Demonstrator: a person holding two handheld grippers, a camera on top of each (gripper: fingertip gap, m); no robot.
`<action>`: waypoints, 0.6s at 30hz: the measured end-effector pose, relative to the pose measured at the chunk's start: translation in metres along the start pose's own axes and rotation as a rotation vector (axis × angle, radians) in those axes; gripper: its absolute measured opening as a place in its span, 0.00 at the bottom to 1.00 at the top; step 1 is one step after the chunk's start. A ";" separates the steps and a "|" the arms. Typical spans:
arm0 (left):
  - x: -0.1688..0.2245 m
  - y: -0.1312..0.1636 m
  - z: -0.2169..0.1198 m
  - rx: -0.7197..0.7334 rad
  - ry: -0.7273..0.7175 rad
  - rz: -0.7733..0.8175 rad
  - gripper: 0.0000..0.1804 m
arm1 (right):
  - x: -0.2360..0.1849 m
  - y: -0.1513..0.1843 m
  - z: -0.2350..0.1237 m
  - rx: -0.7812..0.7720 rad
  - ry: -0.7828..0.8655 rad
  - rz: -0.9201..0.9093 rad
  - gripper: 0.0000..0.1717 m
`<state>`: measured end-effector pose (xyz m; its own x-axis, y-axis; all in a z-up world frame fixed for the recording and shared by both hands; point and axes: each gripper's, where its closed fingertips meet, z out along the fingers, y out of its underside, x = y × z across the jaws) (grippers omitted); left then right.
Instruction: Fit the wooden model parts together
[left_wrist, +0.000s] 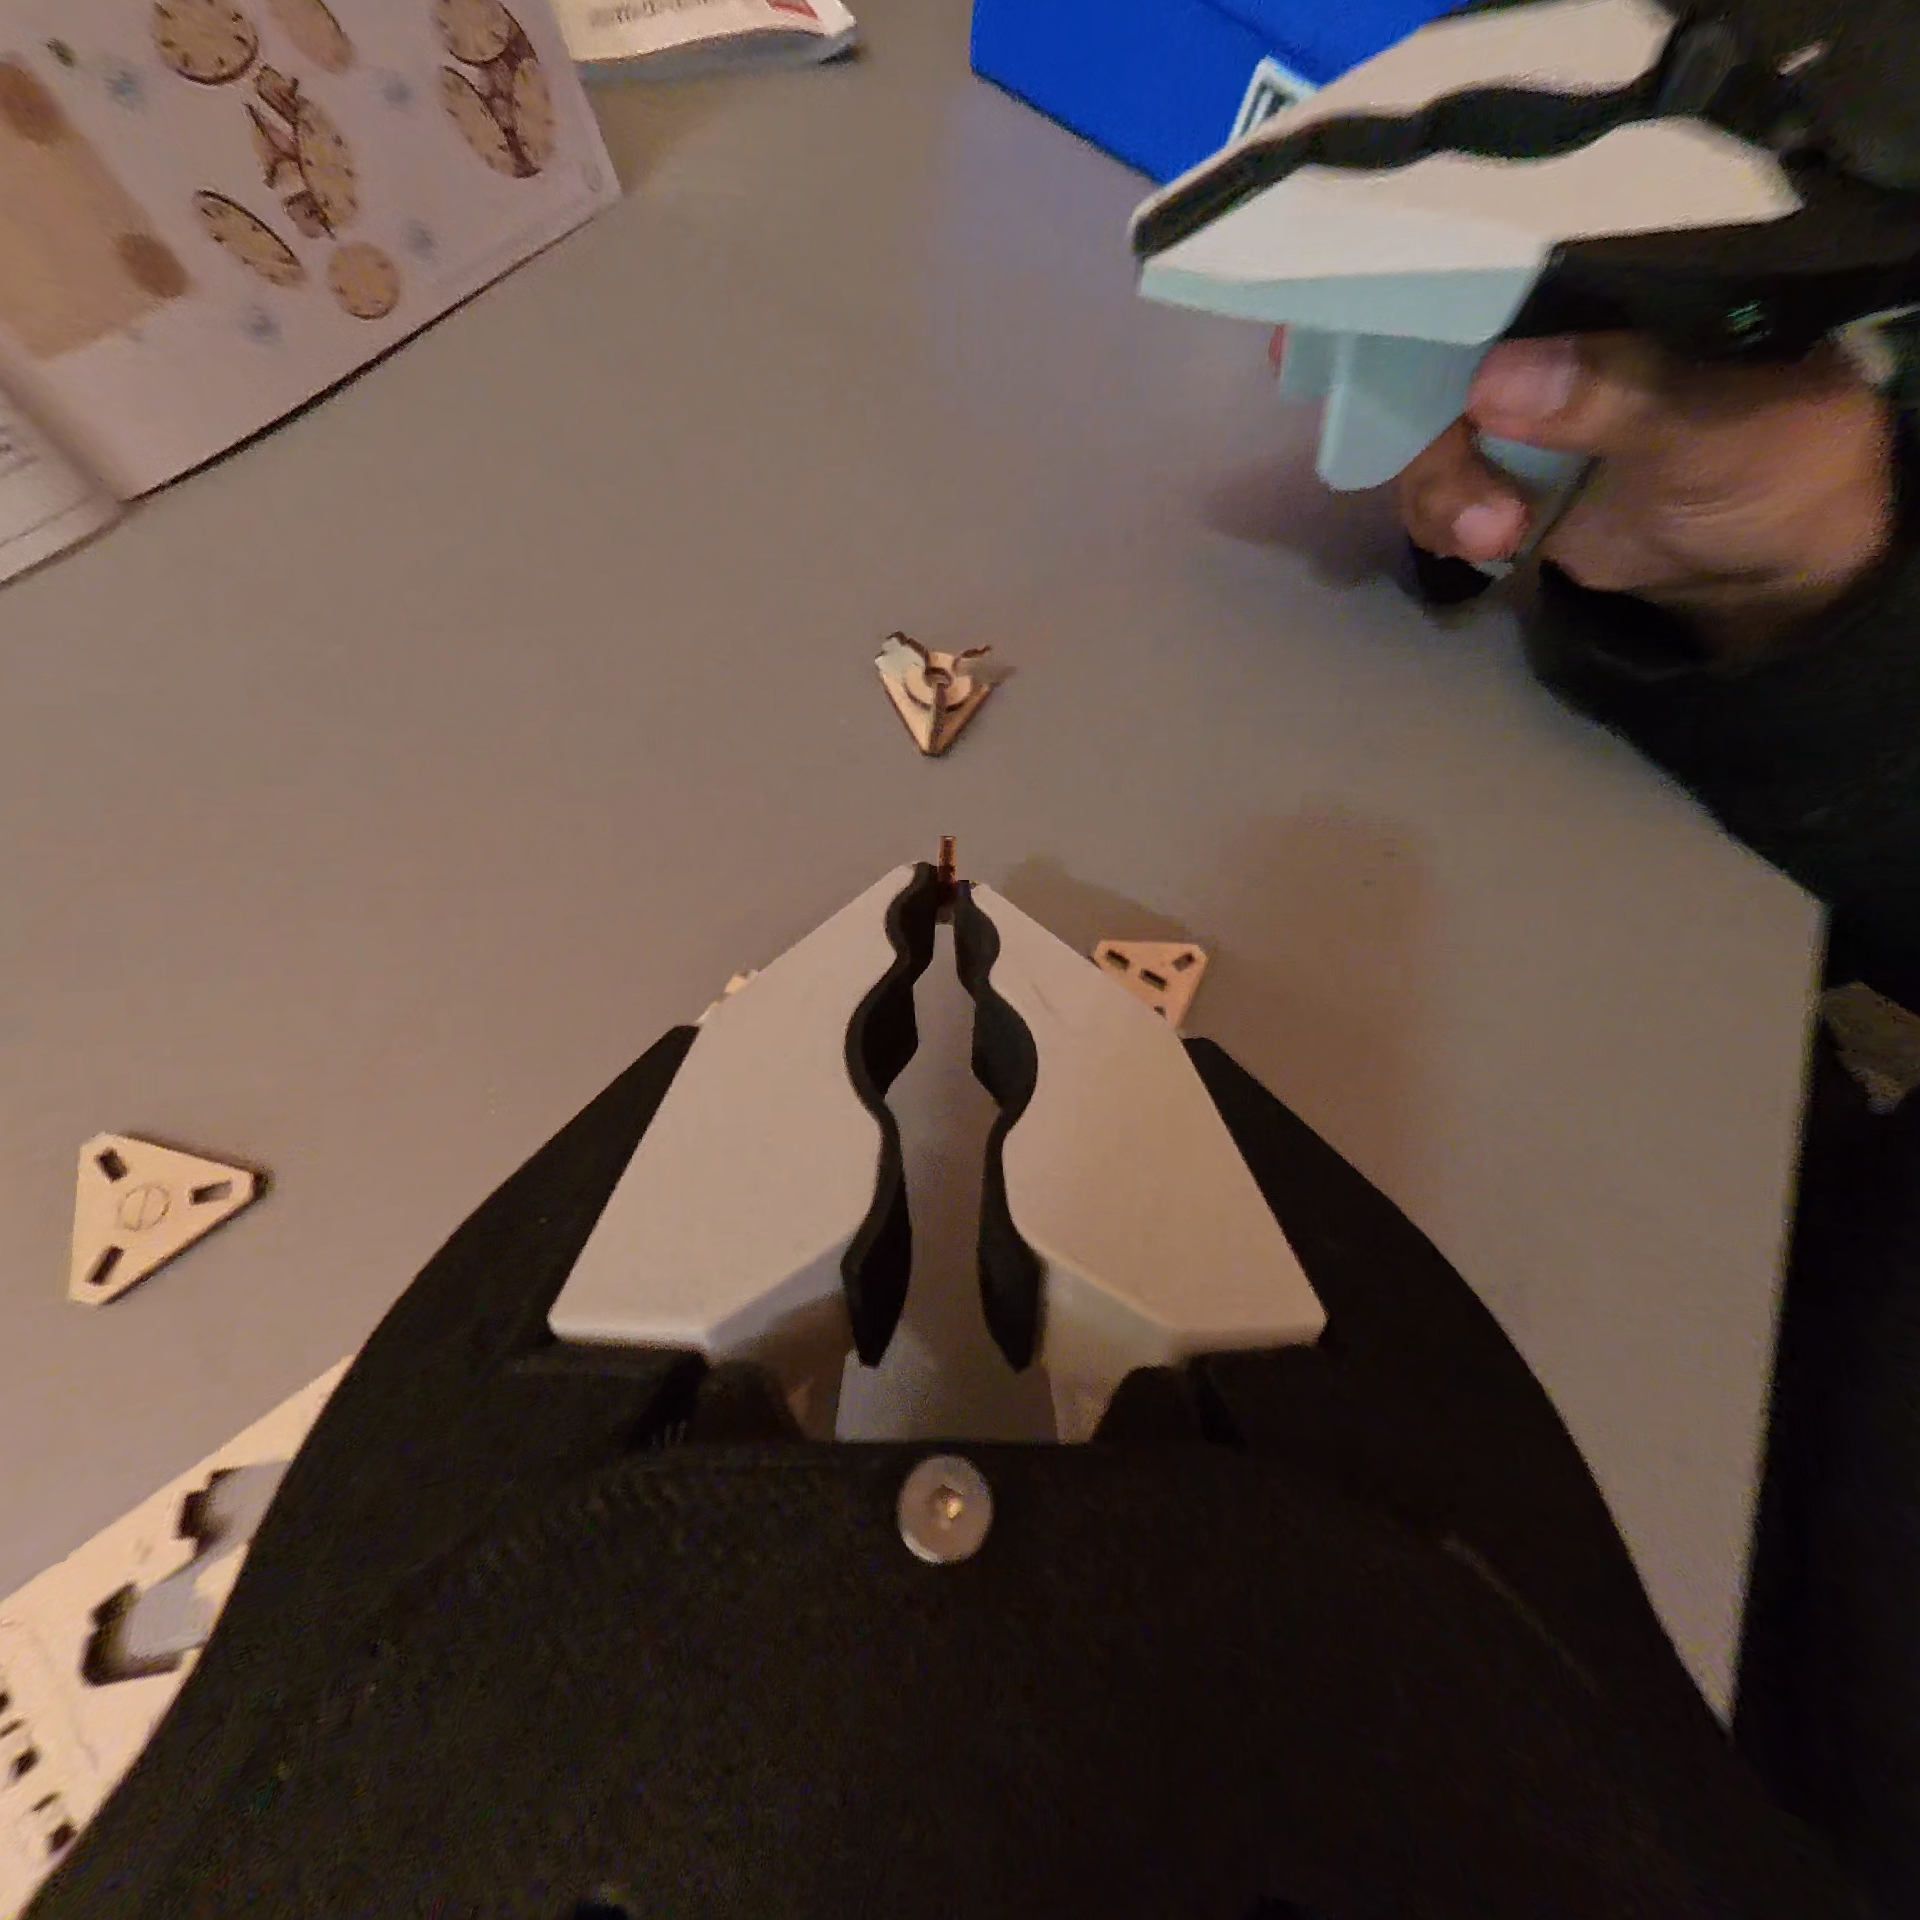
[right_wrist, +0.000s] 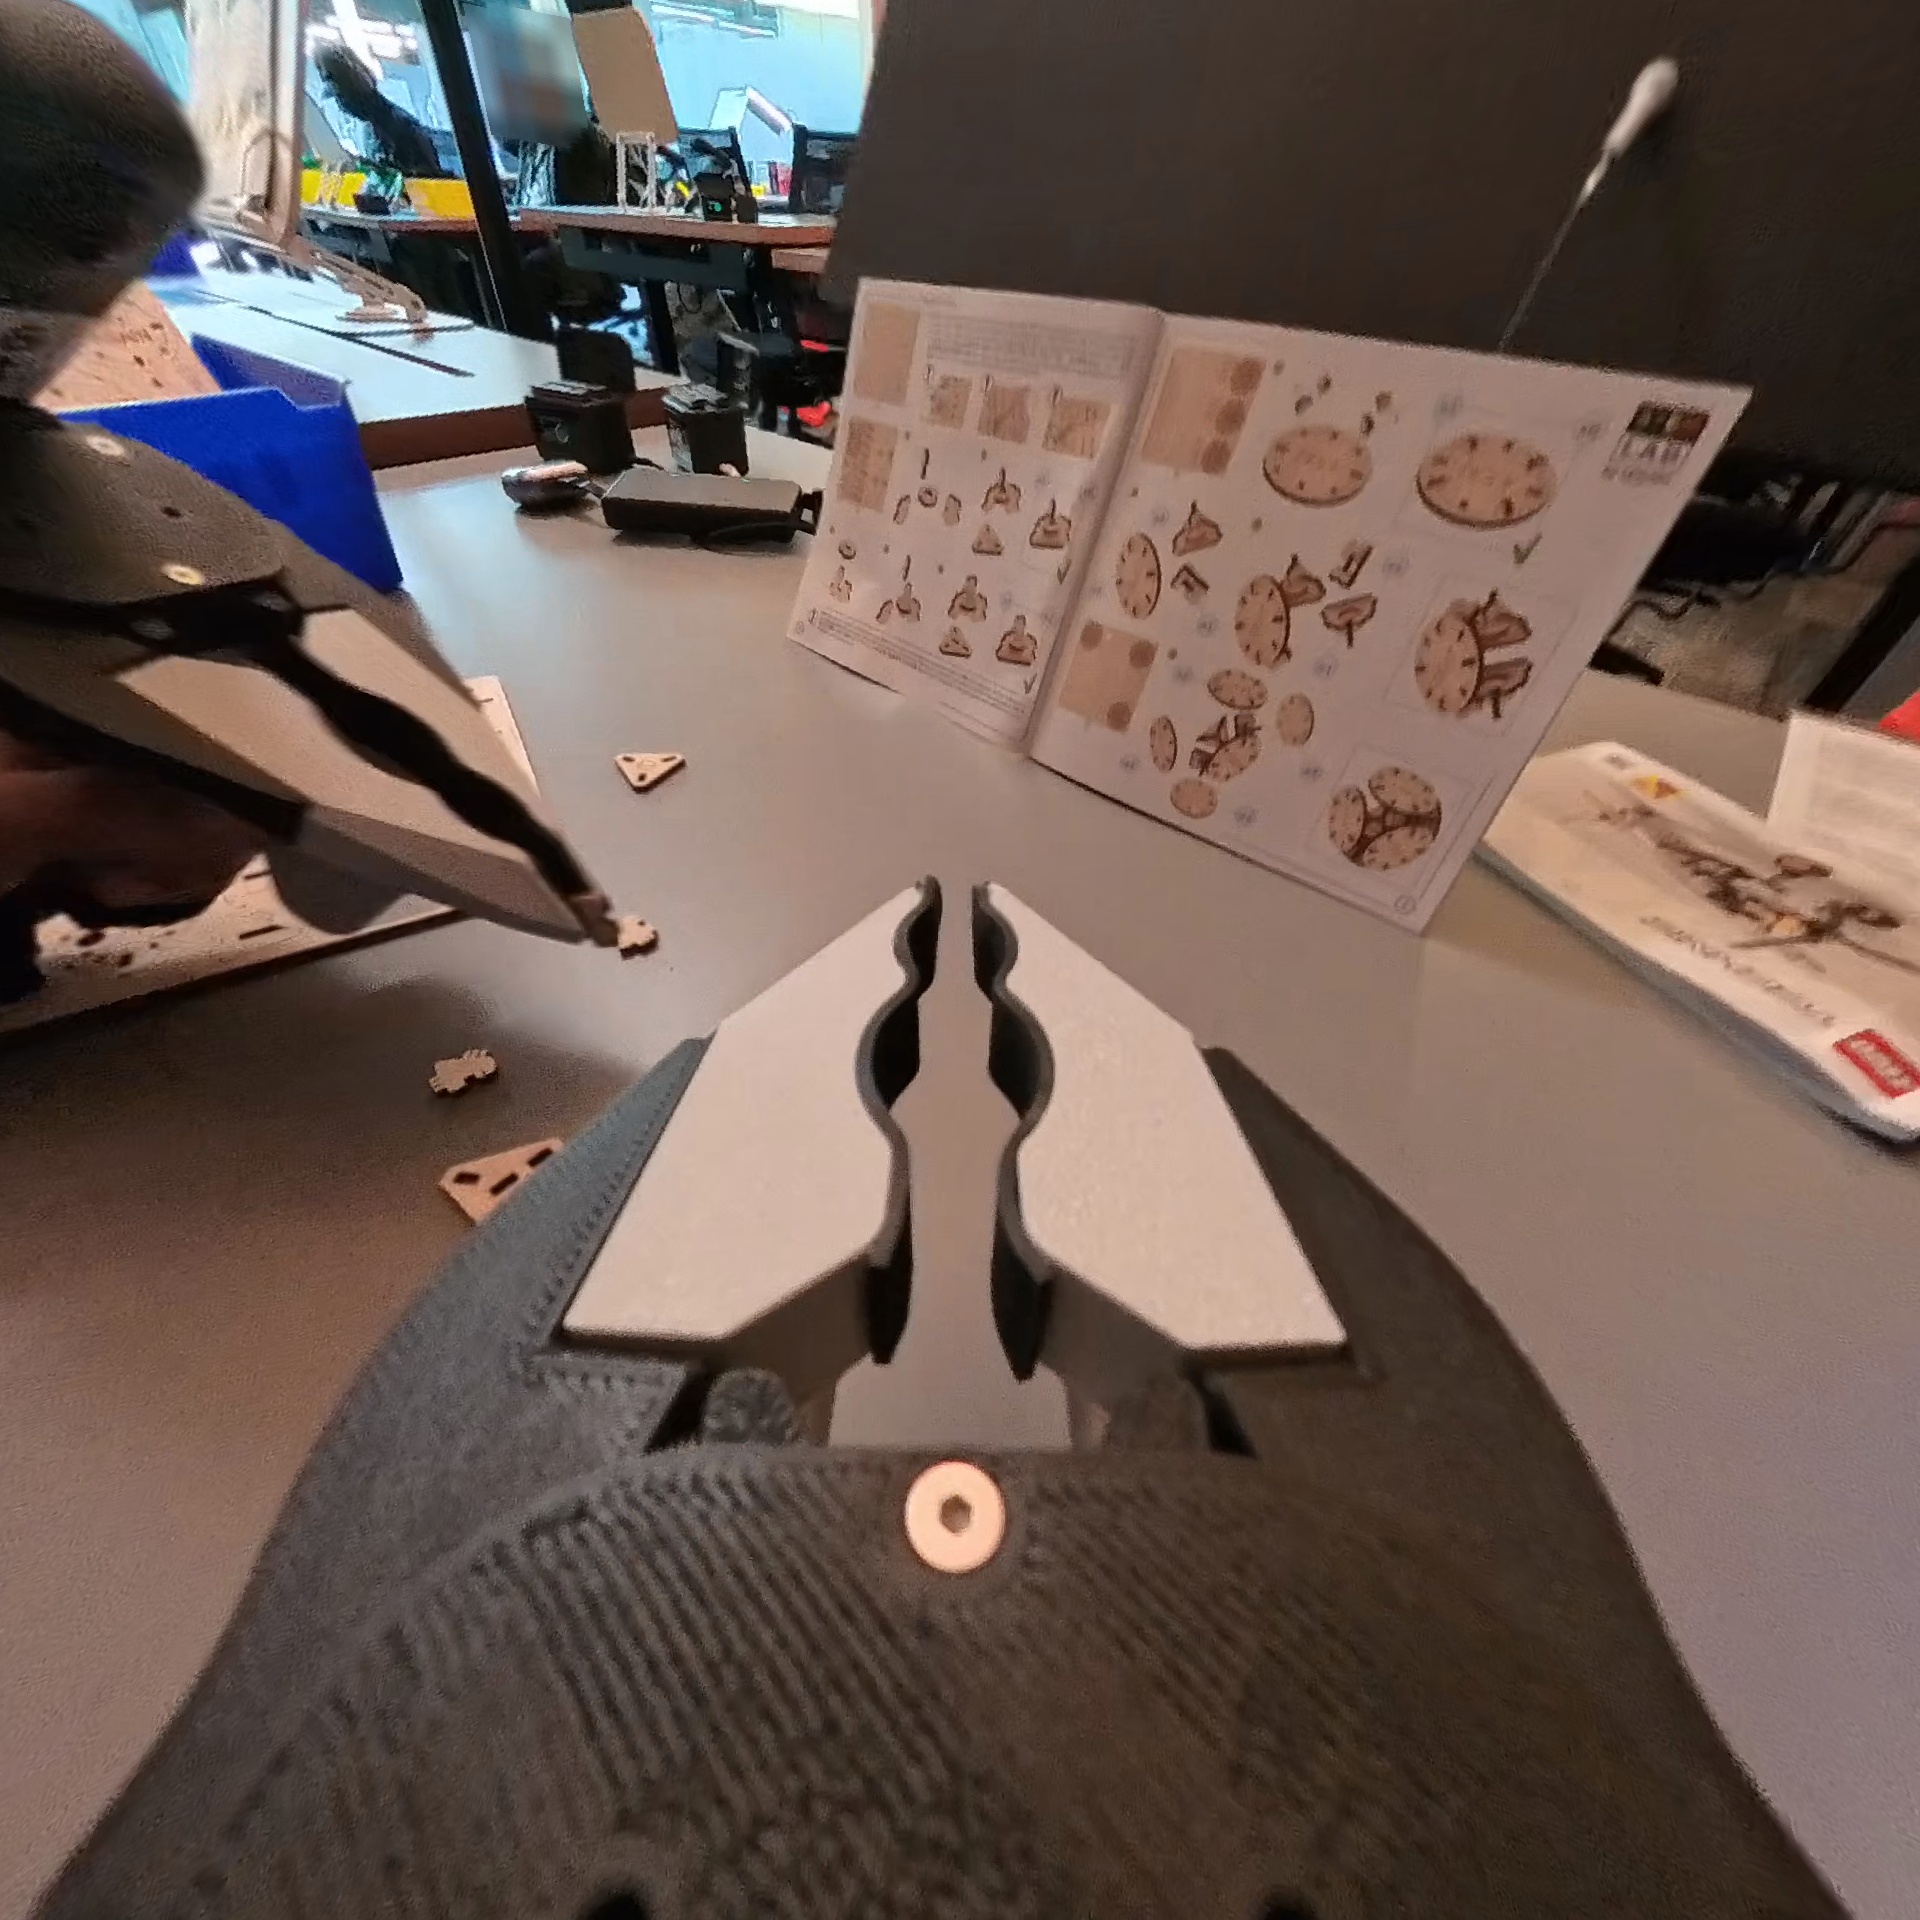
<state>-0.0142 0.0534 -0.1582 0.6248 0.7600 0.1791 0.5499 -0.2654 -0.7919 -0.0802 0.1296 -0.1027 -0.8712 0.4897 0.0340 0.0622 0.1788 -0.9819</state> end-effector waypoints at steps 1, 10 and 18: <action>-0.008 0.000 0.003 -0.016 -0.056 0.020 0.00 | -0.003 -0.004 -0.001 0.000 0.002 -0.030 0.03; -0.042 -0.013 -0.029 0.183 -0.081 -0.132 0.00 | -0.014 -0.006 -0.002 0.003 0.030 -0.127 0.02; -0.035 -0.007 -0.024 0.155 -0.147 0.006 0.00 | 0.003 0.008 0.000 -0.048 0.114 -0.095 0.02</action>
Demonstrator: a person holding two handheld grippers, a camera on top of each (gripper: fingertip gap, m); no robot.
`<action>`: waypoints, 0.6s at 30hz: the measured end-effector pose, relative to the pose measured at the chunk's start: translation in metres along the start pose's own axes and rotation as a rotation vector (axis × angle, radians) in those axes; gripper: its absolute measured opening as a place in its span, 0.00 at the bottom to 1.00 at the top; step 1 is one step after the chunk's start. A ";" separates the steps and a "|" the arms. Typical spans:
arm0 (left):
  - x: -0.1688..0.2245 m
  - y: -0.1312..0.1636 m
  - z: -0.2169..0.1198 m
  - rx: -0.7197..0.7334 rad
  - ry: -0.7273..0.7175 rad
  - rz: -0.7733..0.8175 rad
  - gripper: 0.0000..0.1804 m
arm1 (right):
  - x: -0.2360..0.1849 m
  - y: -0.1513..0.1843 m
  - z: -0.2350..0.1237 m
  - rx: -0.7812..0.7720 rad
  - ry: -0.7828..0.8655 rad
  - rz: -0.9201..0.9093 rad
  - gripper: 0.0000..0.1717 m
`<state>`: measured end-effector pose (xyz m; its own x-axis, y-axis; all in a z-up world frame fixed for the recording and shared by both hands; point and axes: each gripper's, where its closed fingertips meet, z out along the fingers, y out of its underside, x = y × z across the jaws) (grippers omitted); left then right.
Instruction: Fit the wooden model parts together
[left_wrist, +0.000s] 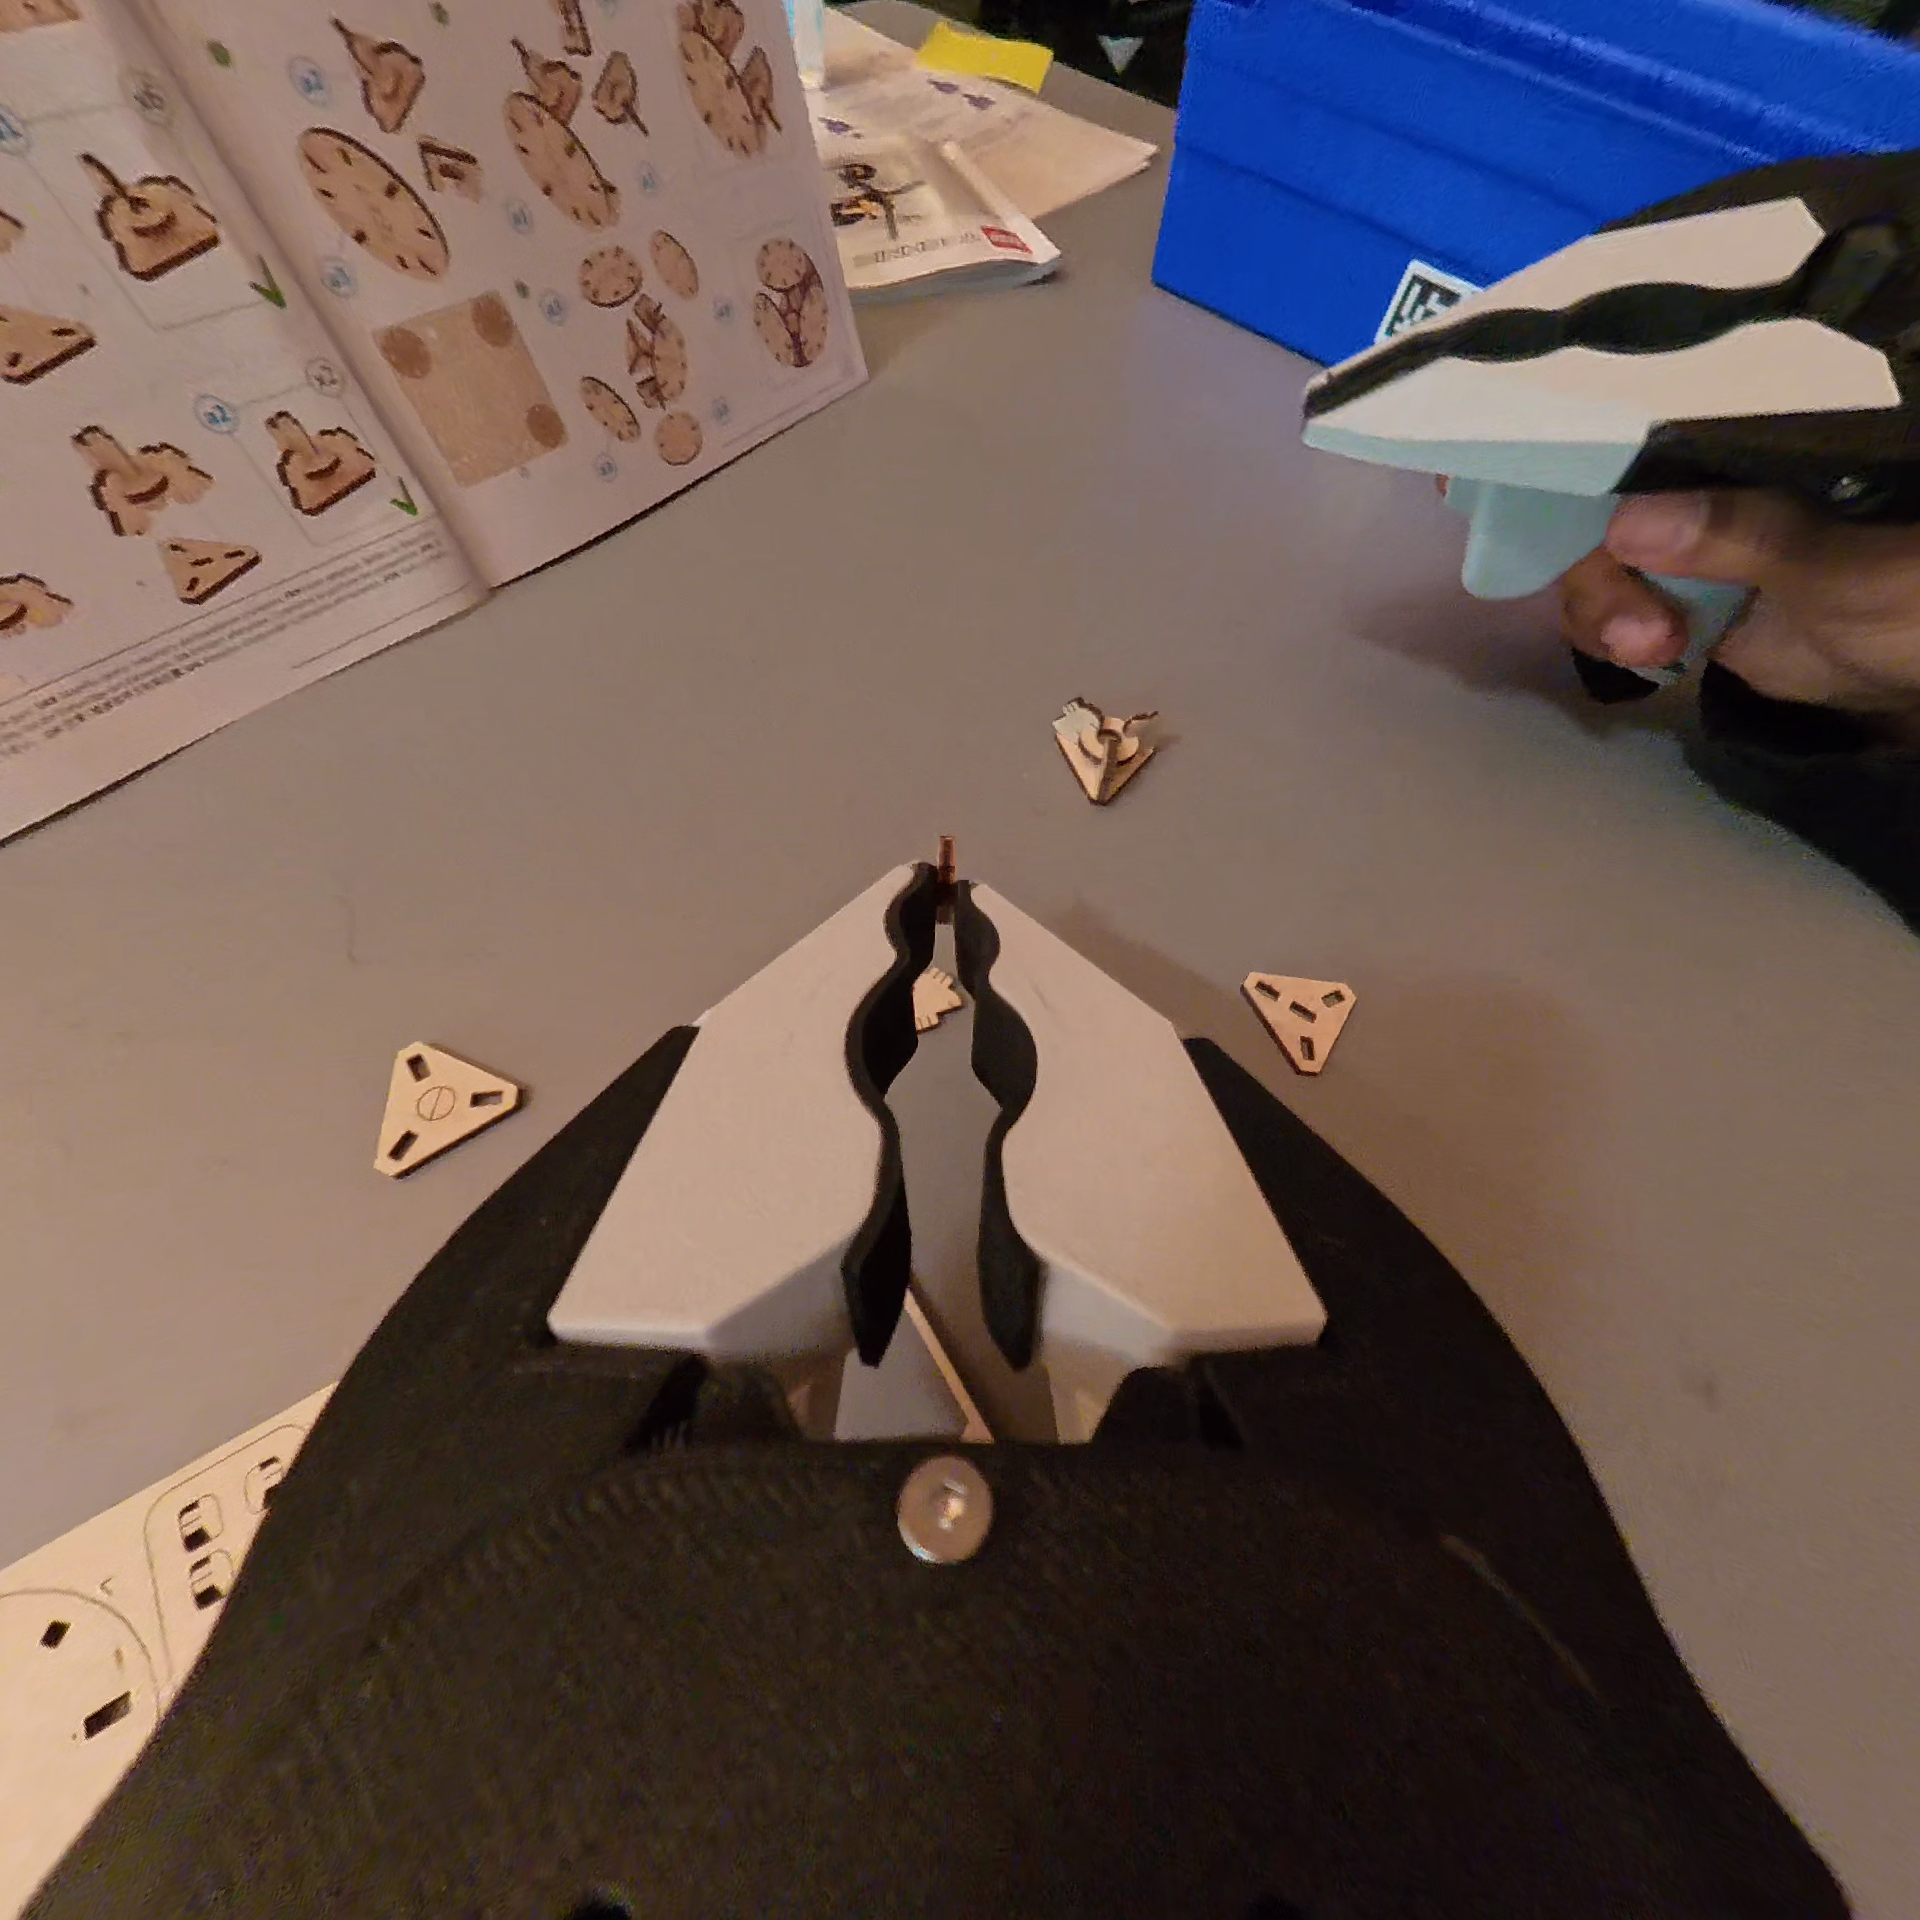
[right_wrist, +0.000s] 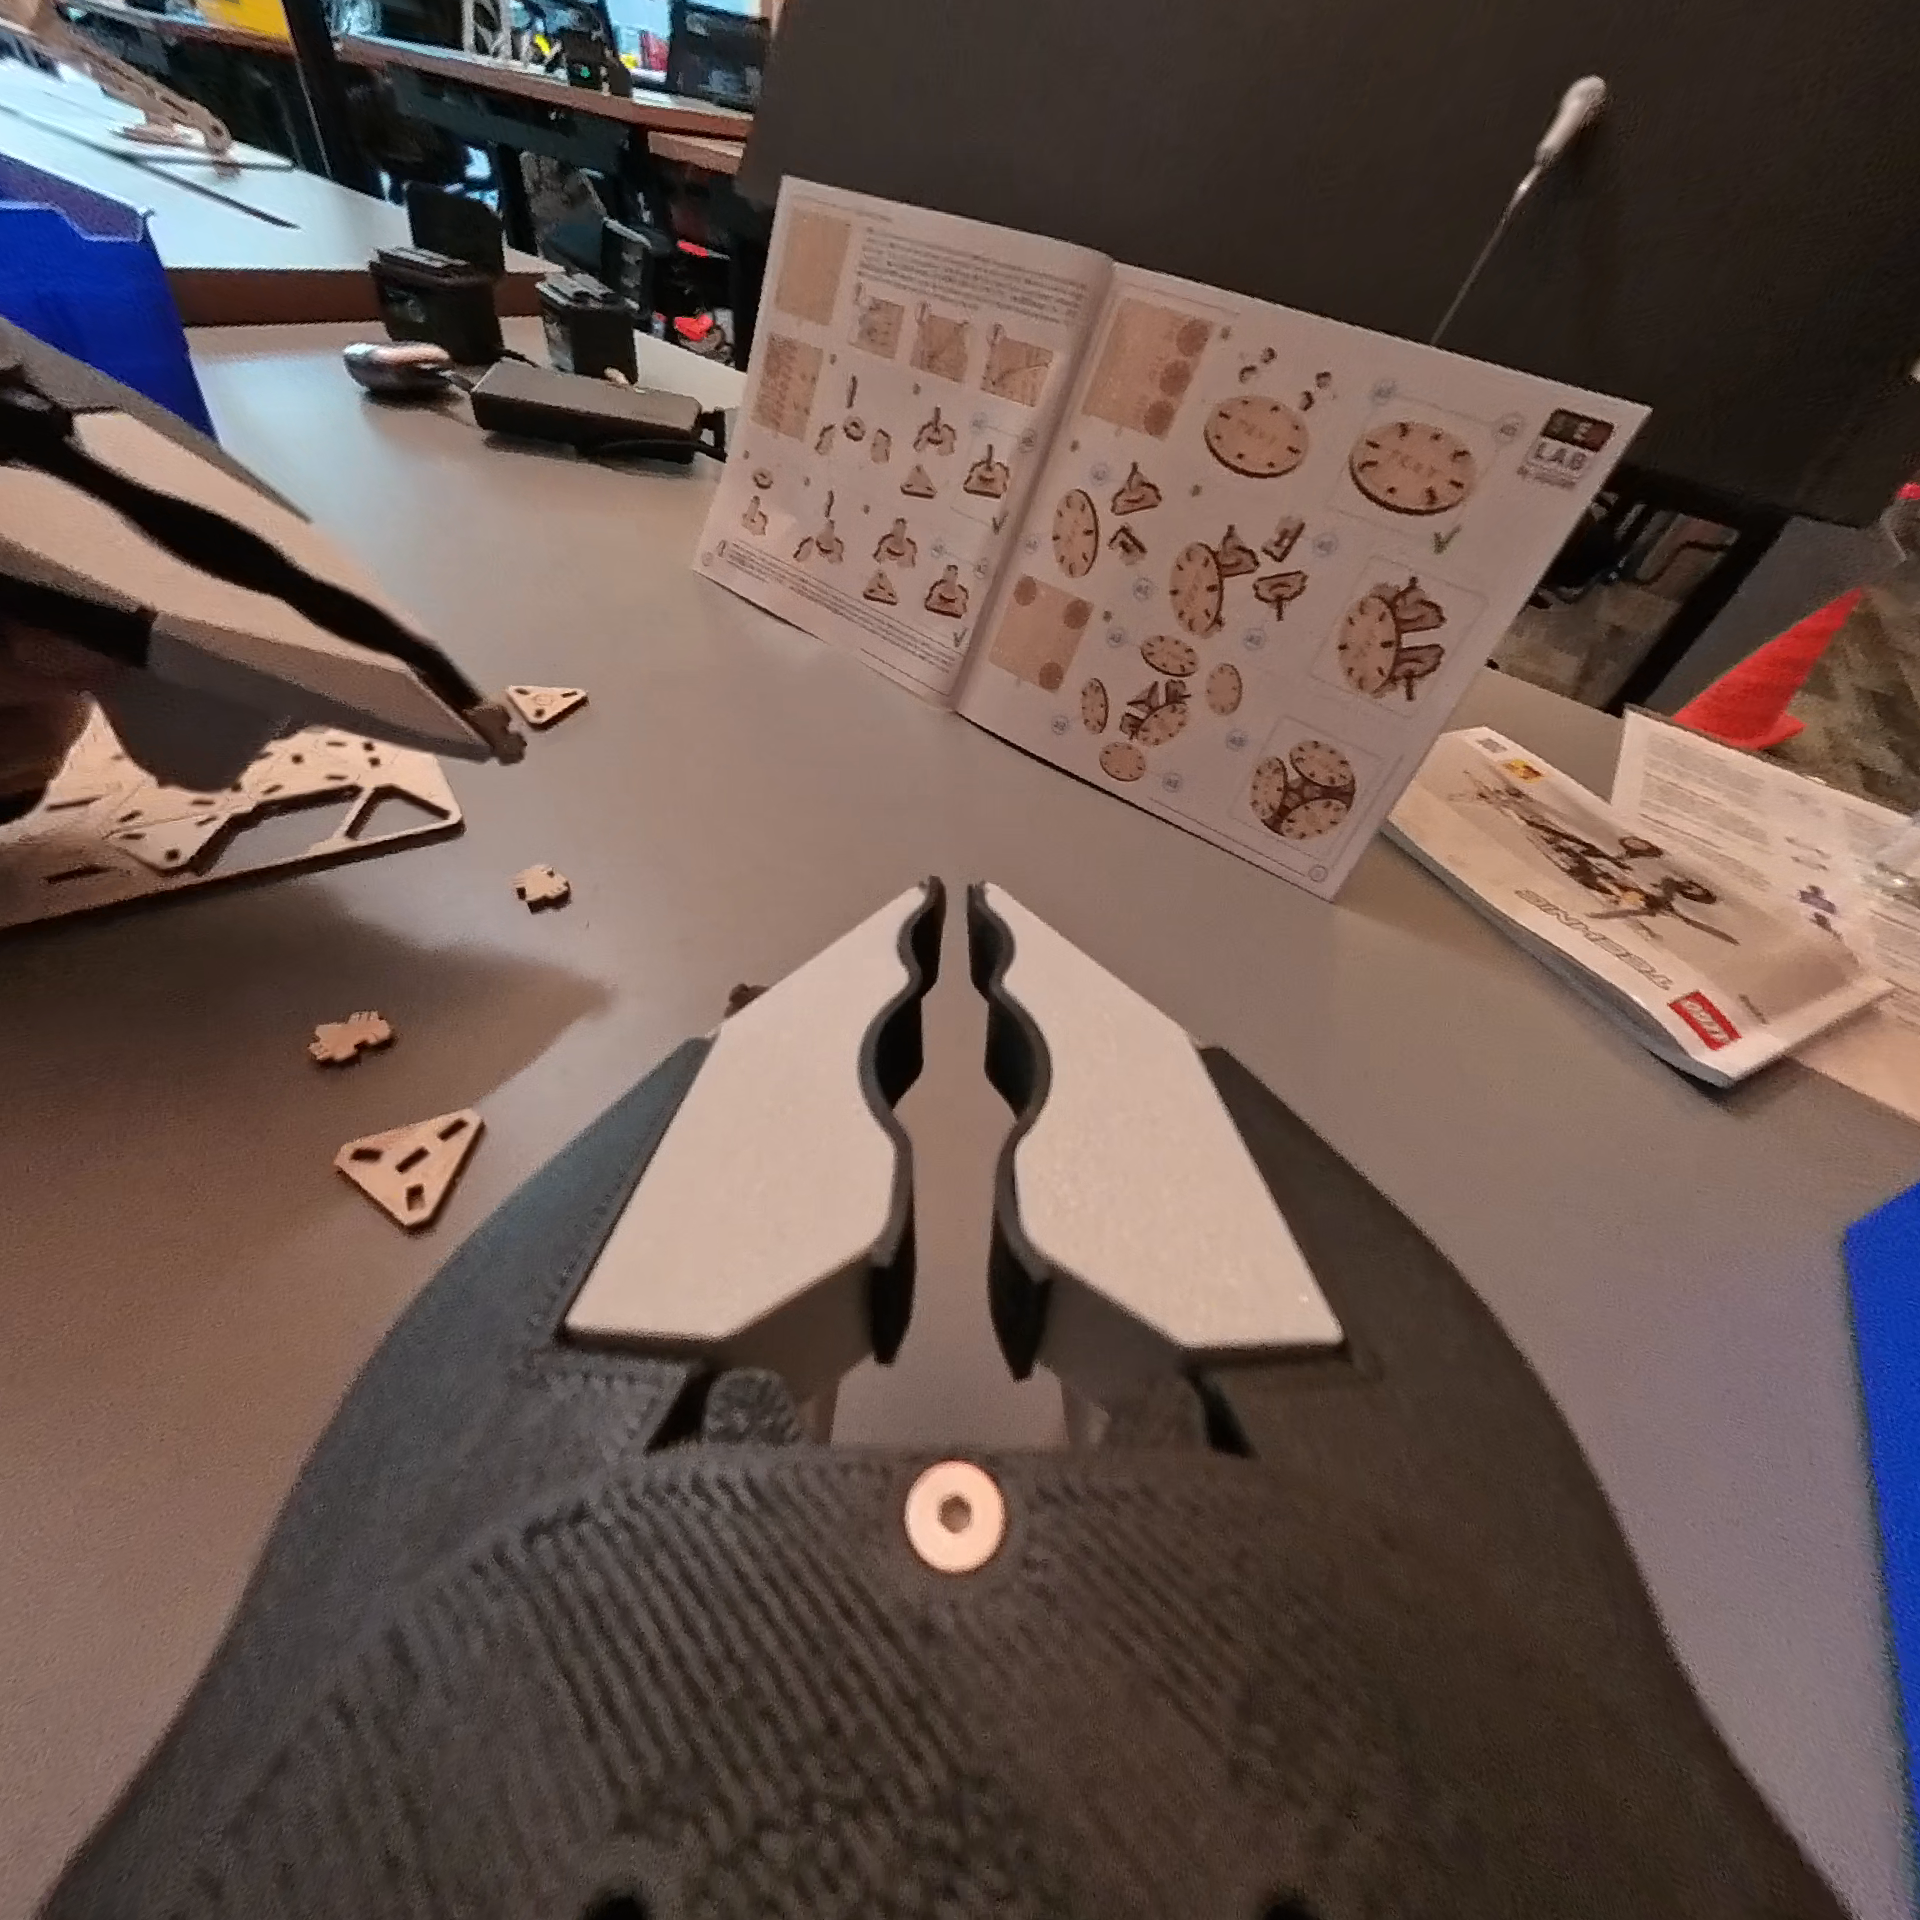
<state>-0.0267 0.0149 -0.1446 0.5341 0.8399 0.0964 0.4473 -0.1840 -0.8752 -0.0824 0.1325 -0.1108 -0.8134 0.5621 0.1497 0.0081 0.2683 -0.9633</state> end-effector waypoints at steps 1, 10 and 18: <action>0.002 -0.001 0.000 0.003 0.002 0.007 0.00 | 0.001 0.000 -0.001 0.006 0.003 0.019 0.02; 0.018 -0.018 -0.014 0.120 0.092 -0.056 0.00 | -0.011 -0.006 -0.008 0.068 -0.107 0.219 0.03; 0.064 -0.009 -0.016 0.078 0.143 -0.008 0.00 | -0.018 -0.005 -0.008 0.057 -0.115 0.173 0.02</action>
